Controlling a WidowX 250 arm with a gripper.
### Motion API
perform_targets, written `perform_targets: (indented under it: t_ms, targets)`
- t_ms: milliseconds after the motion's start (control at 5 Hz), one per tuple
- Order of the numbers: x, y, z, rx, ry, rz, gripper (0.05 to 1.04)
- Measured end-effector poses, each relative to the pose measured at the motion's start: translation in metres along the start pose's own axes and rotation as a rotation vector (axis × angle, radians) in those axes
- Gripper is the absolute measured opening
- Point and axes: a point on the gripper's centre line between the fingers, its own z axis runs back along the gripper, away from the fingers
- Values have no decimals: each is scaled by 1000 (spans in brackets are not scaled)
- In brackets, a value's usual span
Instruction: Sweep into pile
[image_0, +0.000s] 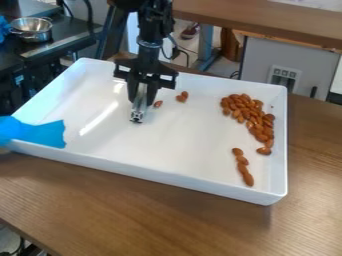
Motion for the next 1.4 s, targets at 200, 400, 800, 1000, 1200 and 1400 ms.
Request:
perform_targets:
  t_ms: [200,400,800,1000,1200,1400]
  targets:
    - [0,-16,1,-7,12,-26,368]
    - [-8,-42,4,-26,10,-78,368]
    - [-16,-89,12,-51,51,-117,368]
    - [-24,-120,19,-76,58,-161,368]
    - [-45,-164,33,-119,54,-235,368]
    - [-61,-184,34,-117,28,-271,368]
